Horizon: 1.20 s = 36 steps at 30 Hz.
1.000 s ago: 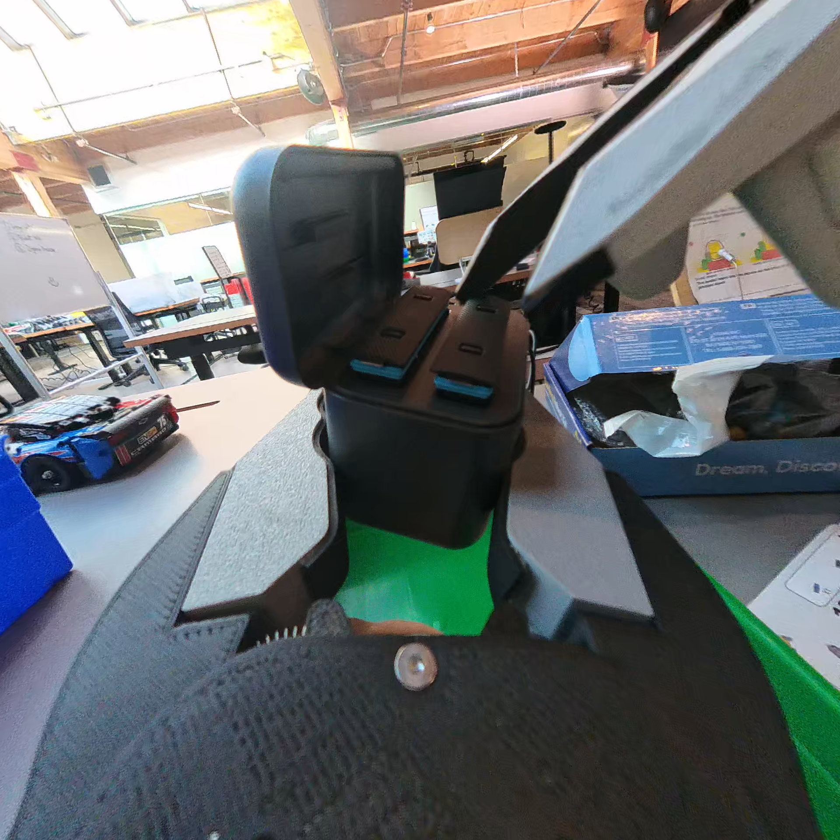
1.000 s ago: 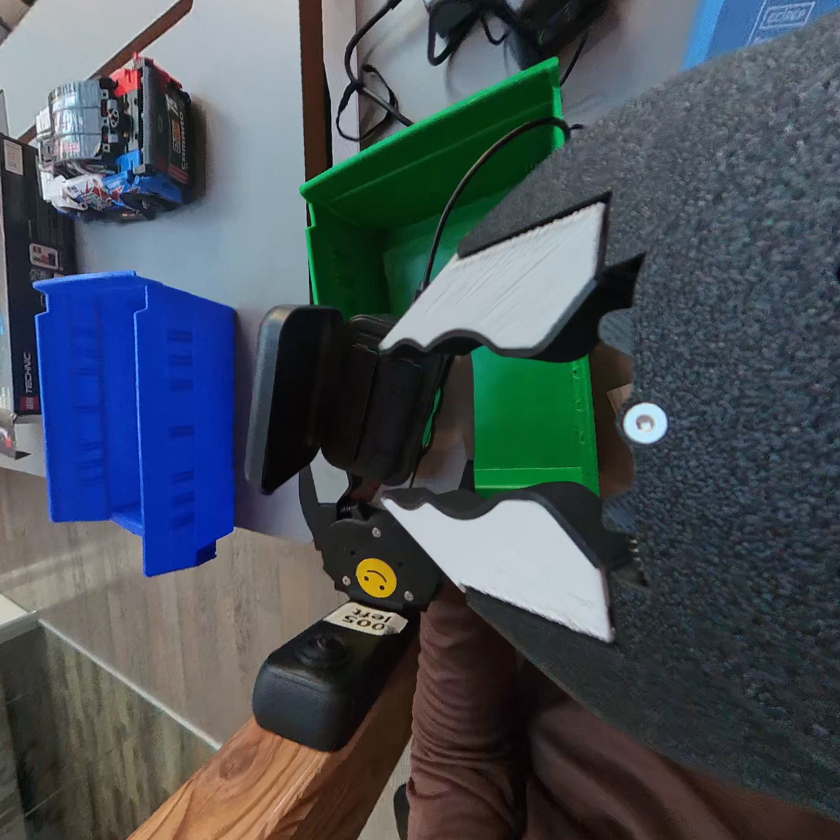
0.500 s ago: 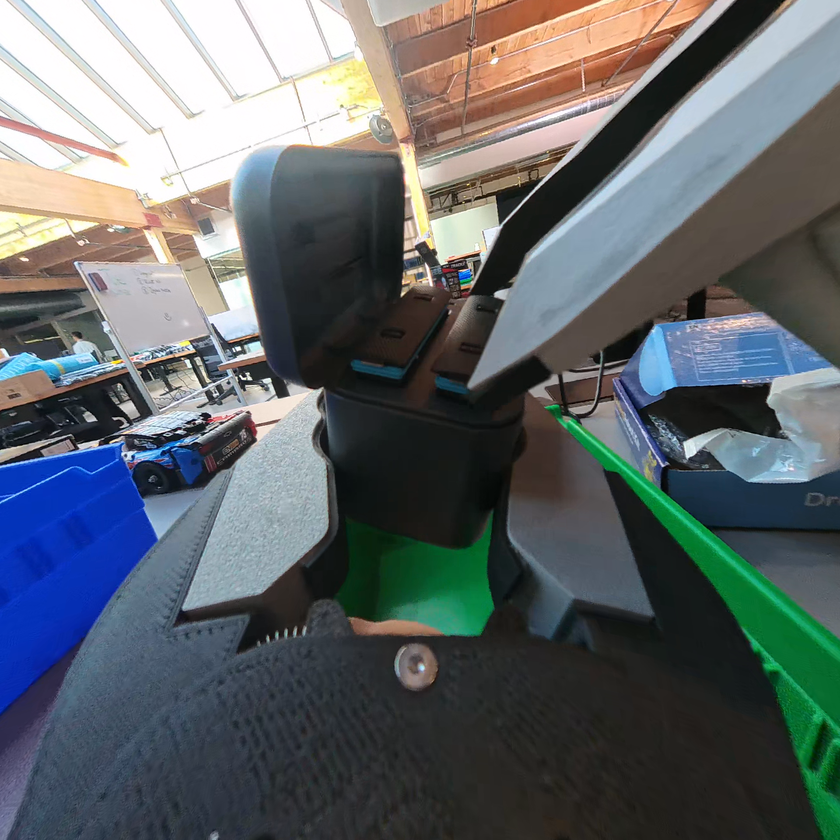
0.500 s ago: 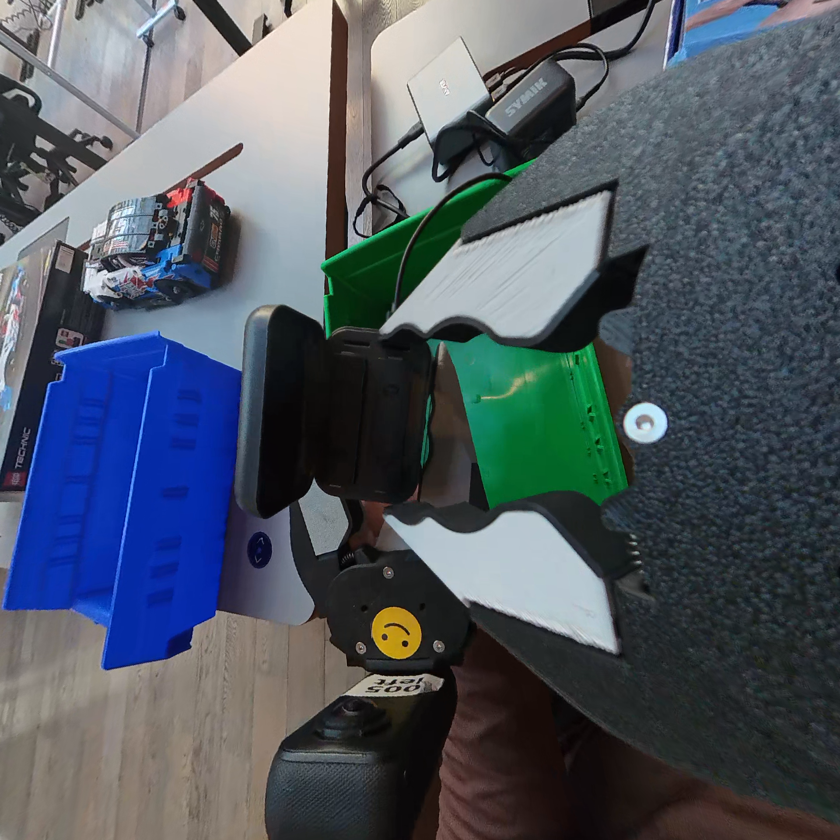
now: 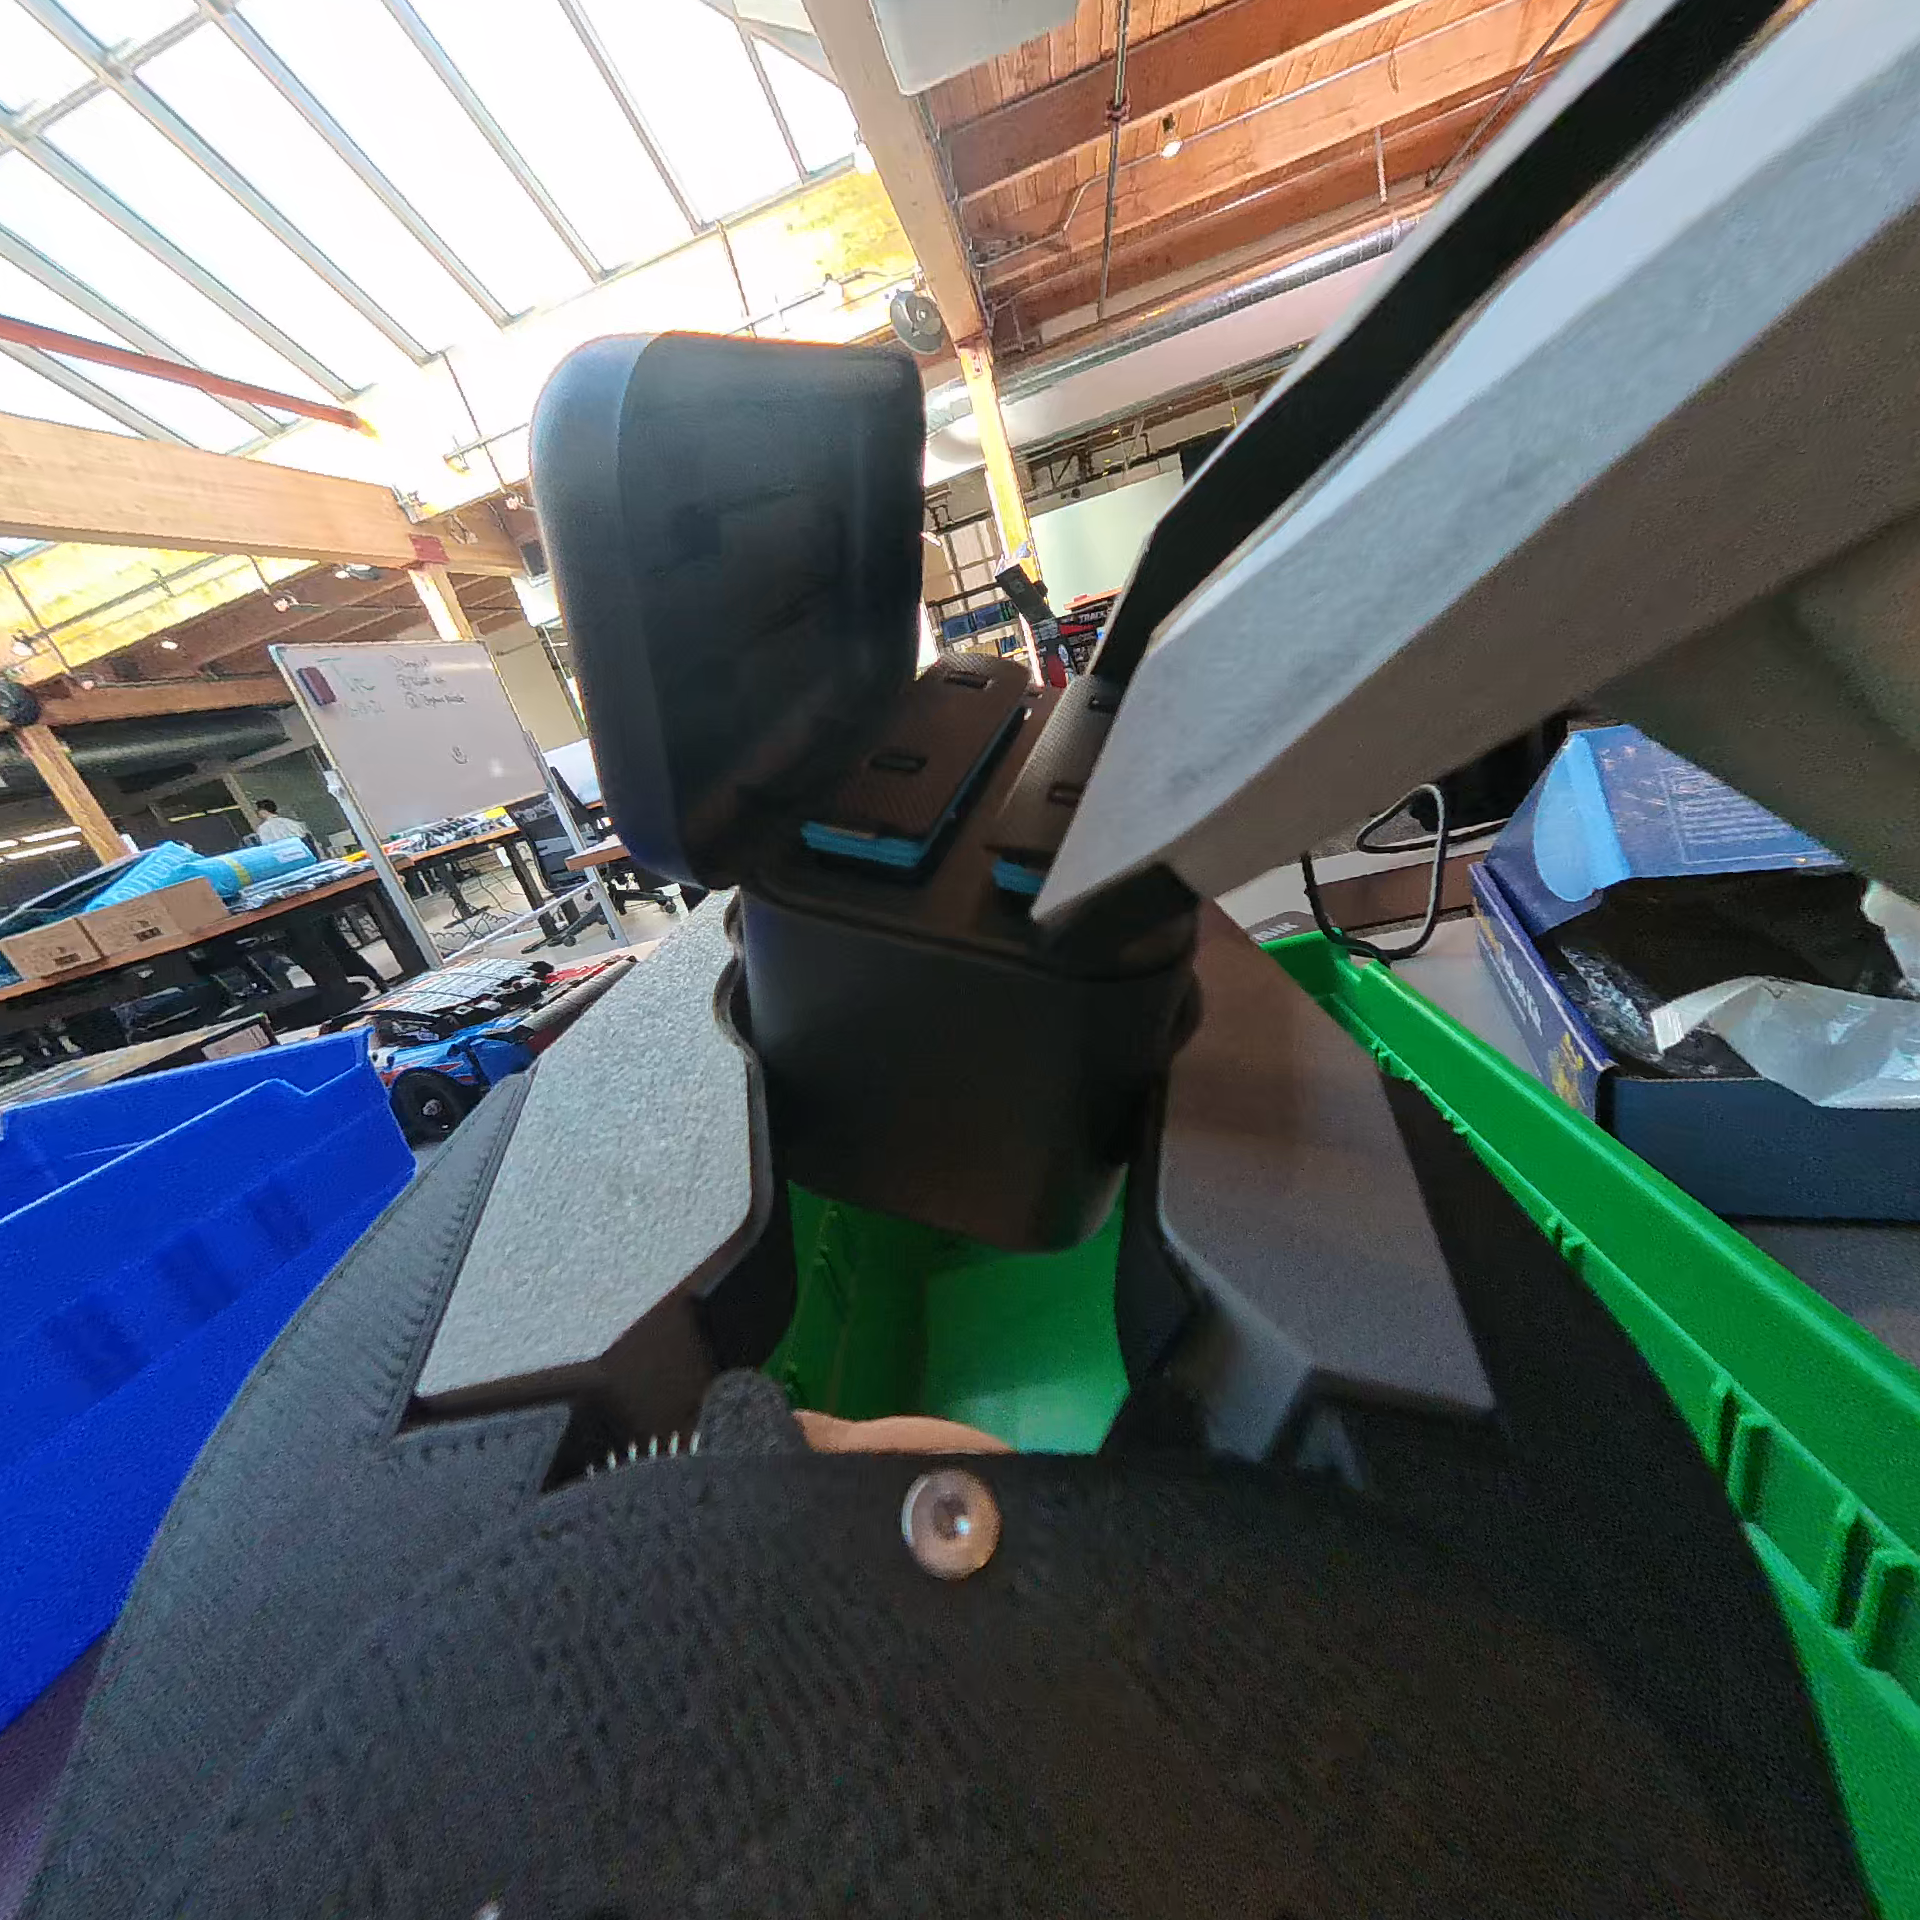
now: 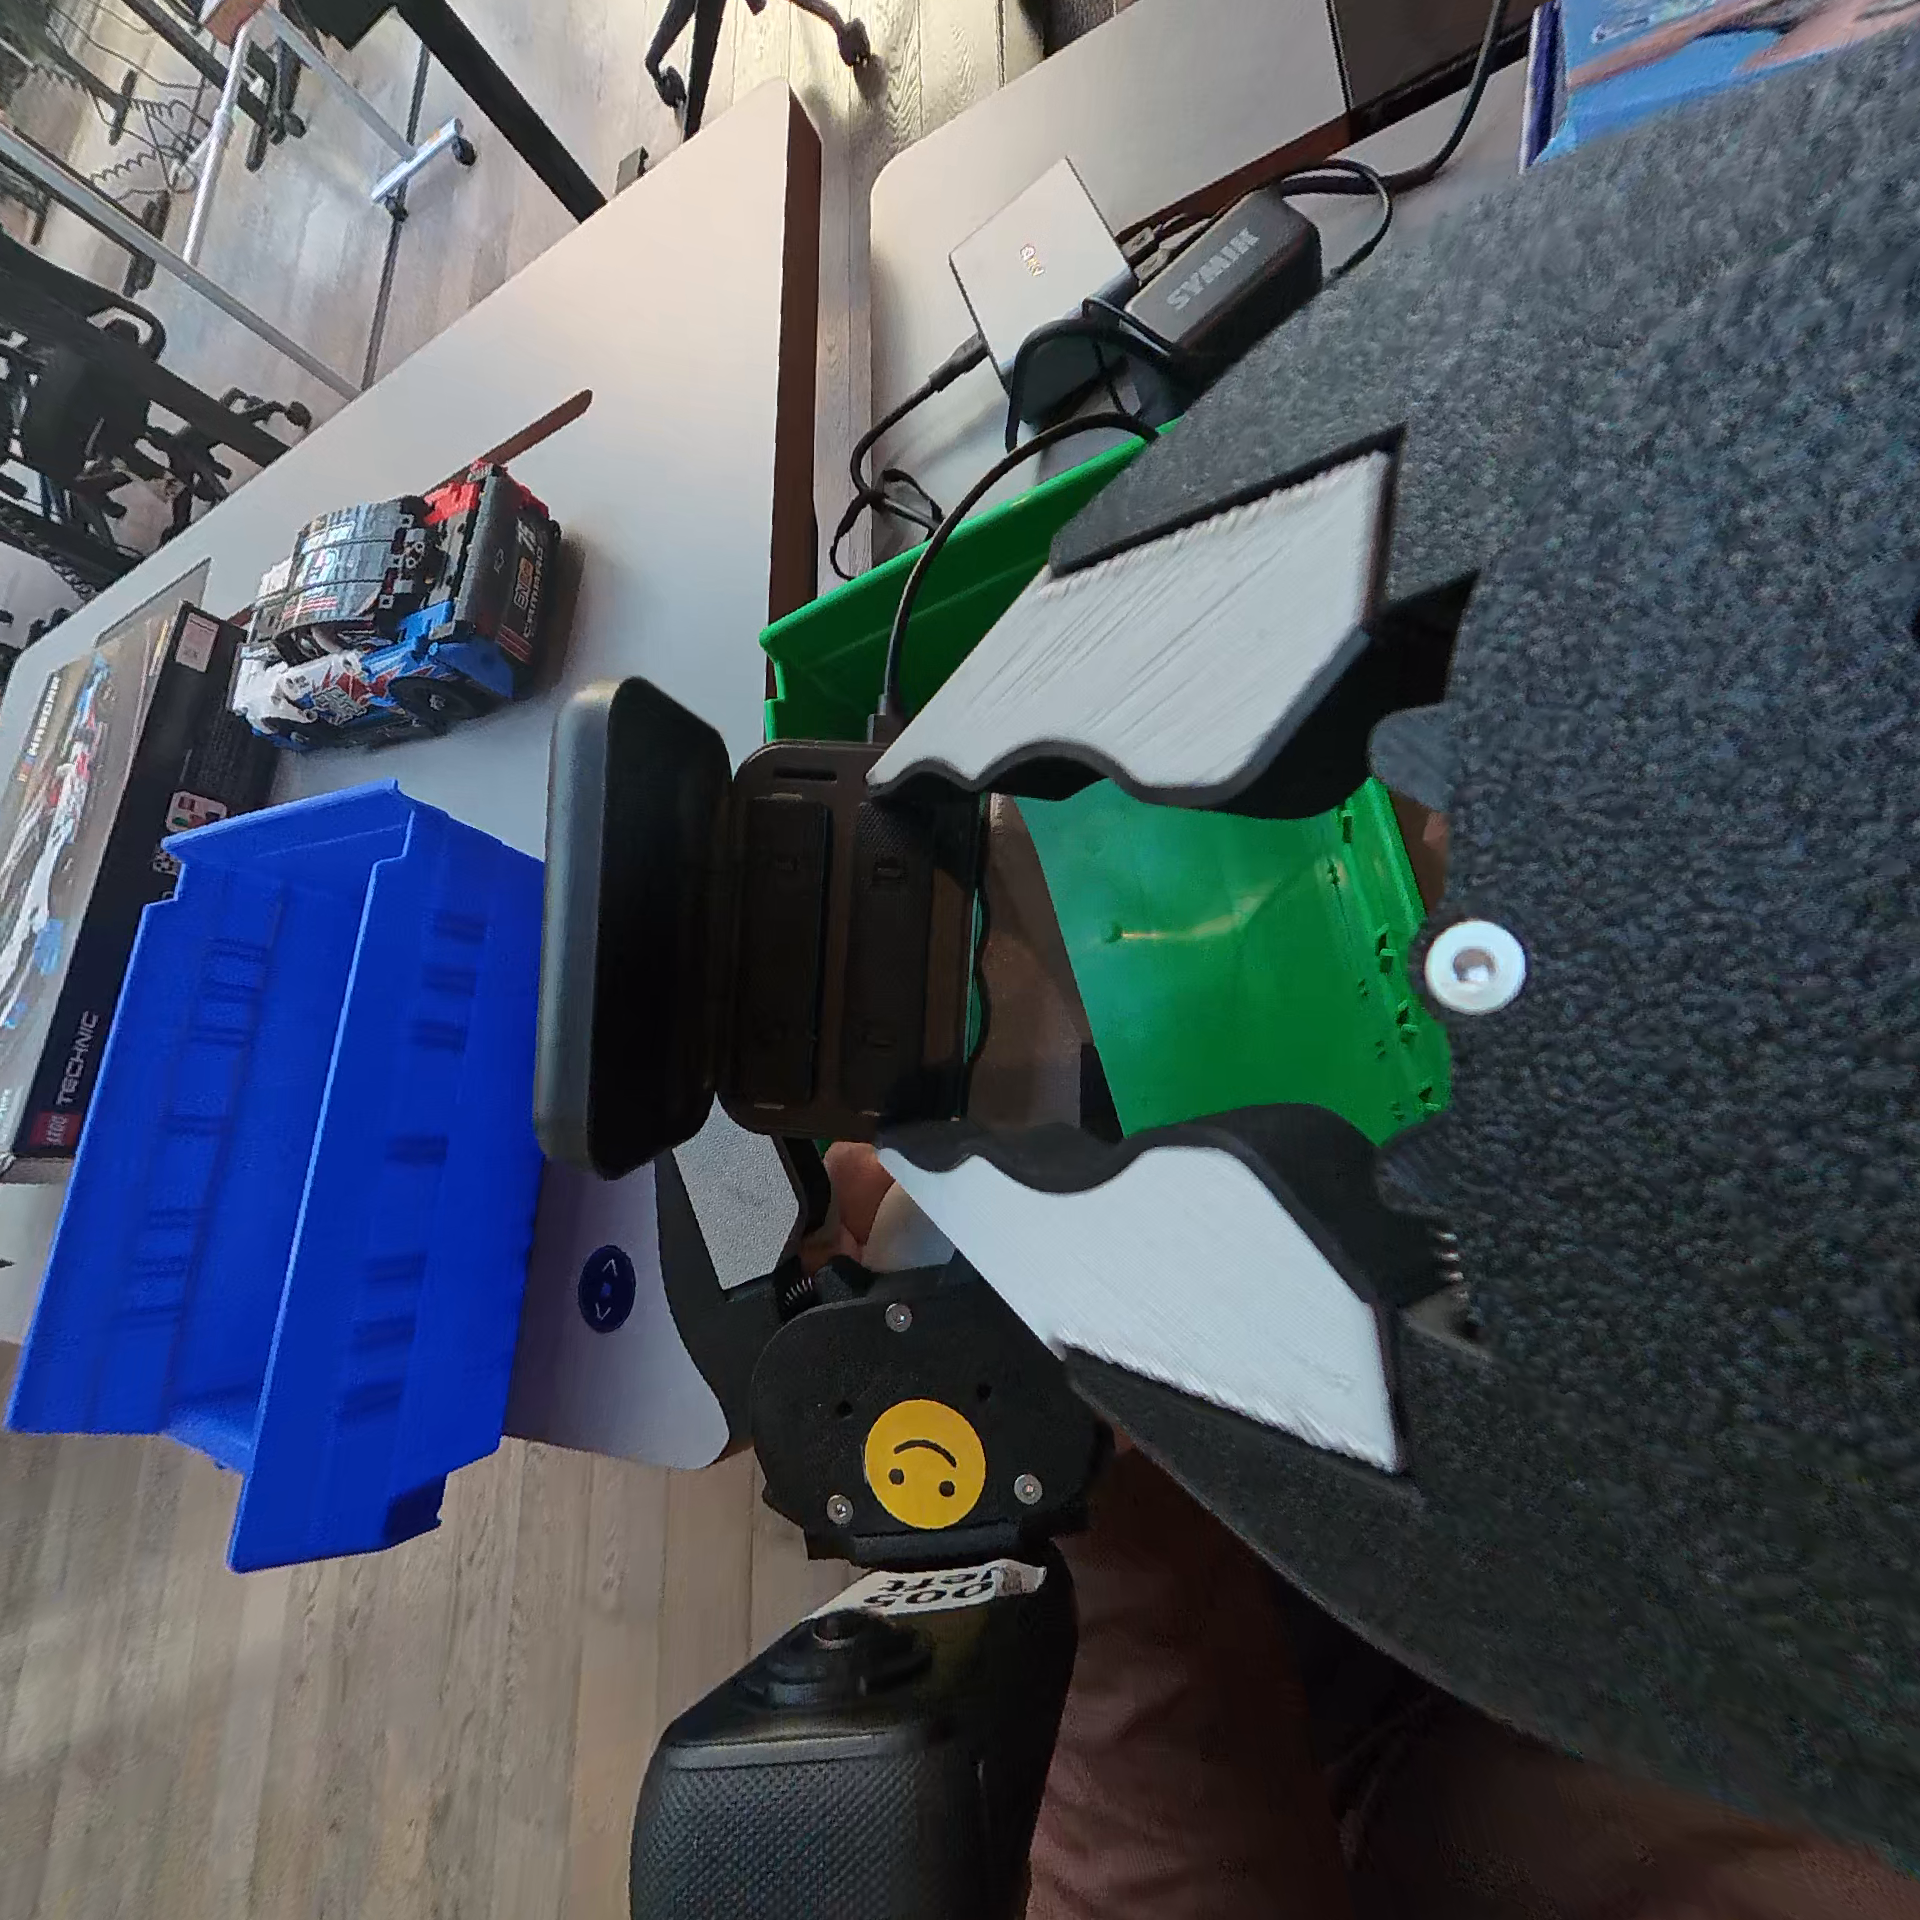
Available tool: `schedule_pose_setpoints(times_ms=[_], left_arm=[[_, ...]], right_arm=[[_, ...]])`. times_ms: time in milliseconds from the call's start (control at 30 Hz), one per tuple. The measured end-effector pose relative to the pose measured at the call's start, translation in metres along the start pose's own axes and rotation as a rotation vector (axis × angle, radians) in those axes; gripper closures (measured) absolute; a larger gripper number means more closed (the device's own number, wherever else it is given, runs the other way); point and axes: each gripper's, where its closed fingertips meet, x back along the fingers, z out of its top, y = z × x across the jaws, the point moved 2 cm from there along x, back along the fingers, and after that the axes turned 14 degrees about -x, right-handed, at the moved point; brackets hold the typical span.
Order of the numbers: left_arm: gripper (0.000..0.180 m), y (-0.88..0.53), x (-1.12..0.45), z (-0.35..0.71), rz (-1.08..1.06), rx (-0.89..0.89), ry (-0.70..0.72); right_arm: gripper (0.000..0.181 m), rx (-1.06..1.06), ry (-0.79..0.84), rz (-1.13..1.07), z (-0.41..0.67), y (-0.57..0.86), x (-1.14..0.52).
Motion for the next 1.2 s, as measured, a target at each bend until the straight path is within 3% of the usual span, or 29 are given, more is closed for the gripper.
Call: schedule_pose_setpoints(times_ms=[1200], left_arm=[[0.104, 0.0, 0.001, -0.01, -0.02, -0.043, -0.029]], right_arm=[[0.126, -0.027, 0.009, 0.076, -0.003, 0.002, -0.008]])
